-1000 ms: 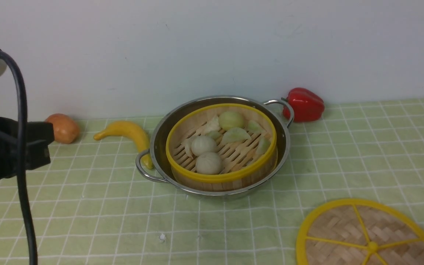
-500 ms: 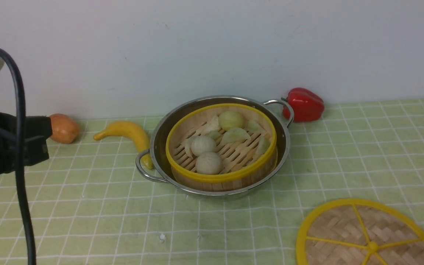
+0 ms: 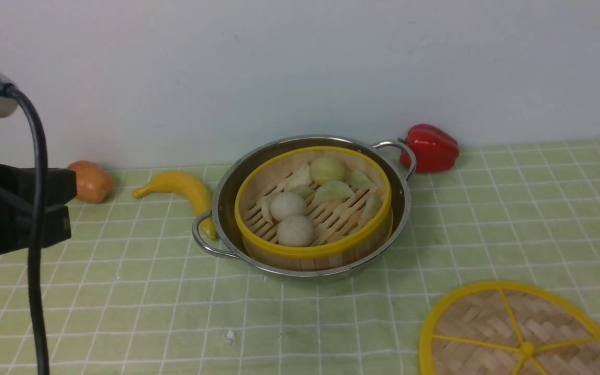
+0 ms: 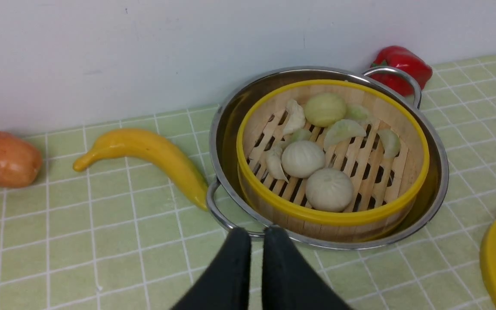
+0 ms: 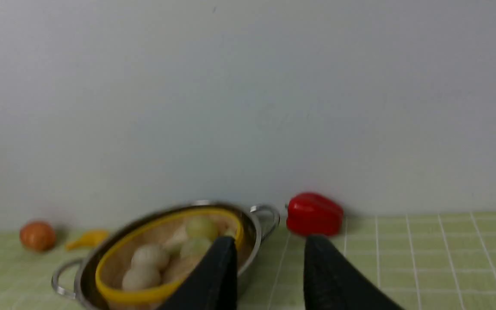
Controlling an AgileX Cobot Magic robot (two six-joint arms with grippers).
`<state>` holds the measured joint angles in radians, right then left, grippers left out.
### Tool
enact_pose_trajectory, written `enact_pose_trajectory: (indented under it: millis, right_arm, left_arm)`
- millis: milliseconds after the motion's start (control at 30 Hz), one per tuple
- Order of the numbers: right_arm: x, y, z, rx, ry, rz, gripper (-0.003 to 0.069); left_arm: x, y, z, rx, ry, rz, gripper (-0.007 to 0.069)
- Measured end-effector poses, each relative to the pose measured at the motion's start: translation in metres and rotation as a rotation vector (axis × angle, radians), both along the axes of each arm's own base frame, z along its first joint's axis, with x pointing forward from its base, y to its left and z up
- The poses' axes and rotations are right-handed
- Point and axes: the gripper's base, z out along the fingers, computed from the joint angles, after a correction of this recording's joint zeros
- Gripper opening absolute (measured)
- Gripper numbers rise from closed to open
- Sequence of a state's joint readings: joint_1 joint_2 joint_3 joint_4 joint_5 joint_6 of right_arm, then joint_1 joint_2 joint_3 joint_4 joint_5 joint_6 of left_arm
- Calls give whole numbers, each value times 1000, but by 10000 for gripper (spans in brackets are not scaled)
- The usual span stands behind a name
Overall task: Place the steamer in the pot on the green tablecloth, and put the lid on the steamer.
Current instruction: 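Move the gripper down to the bamboo steamer lid and grasp its center knob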
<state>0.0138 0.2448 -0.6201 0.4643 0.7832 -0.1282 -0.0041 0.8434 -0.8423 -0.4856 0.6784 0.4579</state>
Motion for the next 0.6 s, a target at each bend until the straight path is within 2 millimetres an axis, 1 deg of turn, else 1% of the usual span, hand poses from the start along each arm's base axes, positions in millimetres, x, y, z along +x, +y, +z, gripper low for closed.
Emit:
enact_pose_trajectory:
  millis: [33,67,100,133,200,267,300,333,367,433,467,500,533,600]
  right_arm:
    - [4,1,1,-21,53,19,240]
    - [10,3,9,-47,123,48,240]
    - [15,5,11,-65,186,71,240]
    - [29,7,16,-101,321,117,240]
    - [51,9,19,-136,470,172,240]
    - [65,10,19,-145,529,191,240]
    - [86,11,17,-150,597,215,240]
    - [101,12,14,-146,642,232,240]
    - [110,13,10,-143,673,241,240]
    - [147,18,-8,-160,789,305,240]
    - [147,18,-8,-165,787,306,240]
    - [163,22,-21,-198,850,343,240]
    - [175,26,-33,-235,900,368,240]
    - [187,35,-50,-313,970,414,240]
  left_arm:
    - [0,0,0,6,2,-5,43]
    - [0,0,0,12,2,-9,43]
    - [0,0,-1,15,2,-12,43]
    - [0,0,-1,21,-1,-15,47]
    - [0,0,0,24,-5,-15,53]
    - [0,0,0,26,-10,-15,54]
    - [0,0,1,26,-18,-10,54]
    - [1,1,1,26,-26,-5,54]
    - [1,1,1,25,-28,-4,54]
    - [2,1,3,25,-47,6,61]
    - [2,2,3,25,-48,6,62]
    - [3,2,4,24,-55,10,64]
    - [3,2,4,26,-57,10,64]
    - [3,2,4,35,-62,6,64]
